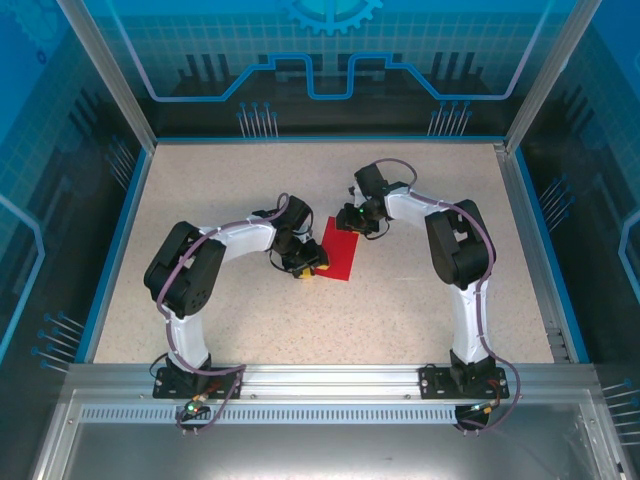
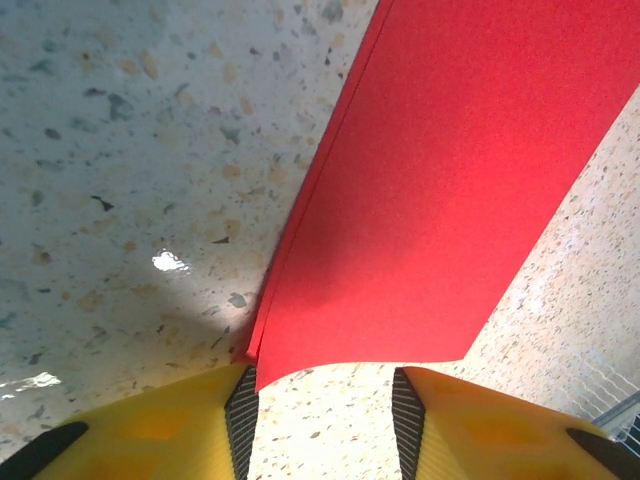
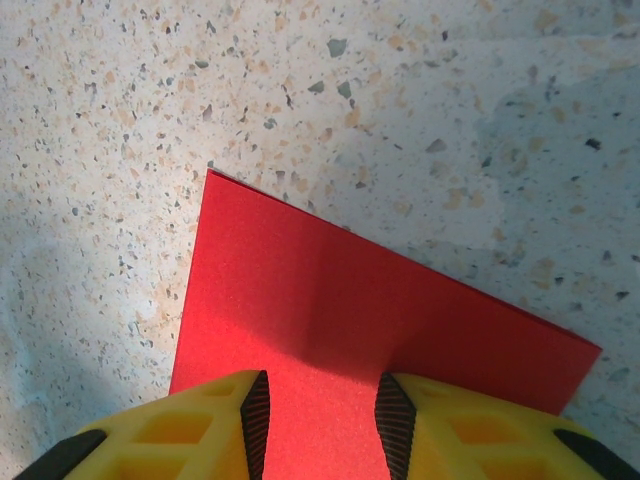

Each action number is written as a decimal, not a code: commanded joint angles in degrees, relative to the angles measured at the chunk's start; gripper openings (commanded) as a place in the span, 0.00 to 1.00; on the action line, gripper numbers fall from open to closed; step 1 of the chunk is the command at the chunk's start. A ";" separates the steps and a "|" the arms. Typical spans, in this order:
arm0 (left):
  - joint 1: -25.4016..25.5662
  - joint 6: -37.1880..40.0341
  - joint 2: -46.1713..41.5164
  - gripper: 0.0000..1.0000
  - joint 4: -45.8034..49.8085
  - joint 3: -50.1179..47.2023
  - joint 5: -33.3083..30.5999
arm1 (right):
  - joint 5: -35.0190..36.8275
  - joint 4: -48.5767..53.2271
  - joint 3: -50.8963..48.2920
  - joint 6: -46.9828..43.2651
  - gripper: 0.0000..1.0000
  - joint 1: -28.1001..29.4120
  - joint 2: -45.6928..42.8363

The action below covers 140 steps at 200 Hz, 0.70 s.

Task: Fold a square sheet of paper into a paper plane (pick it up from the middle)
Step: Fold the triangle a second time at the center of the table.

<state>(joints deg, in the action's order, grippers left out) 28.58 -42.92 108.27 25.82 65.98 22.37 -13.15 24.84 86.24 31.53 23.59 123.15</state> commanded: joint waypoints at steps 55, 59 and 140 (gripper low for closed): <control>0.29 1.14 -1.48 0.38 -0.68 1.53 1.47 | 1.03 2.24 -2.05 0.65 0.38 -0.66 3.94; 0.32 1.16 -1.56 0.38 -0.97 1.52 1.59 | 1.02 2.23 -2.04 0.64 0.38 -0.64 3.94; 0.33 -0.35 -0.16 0.39 -7.60 2.35 5.13 | 0.76 2.58 -1.39 0.55 0.38 -0.75 4.02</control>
<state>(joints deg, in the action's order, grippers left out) 28.58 -43.03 108.27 20.75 66.28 24.40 -13.54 24.84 86.24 31.55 23.55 123.15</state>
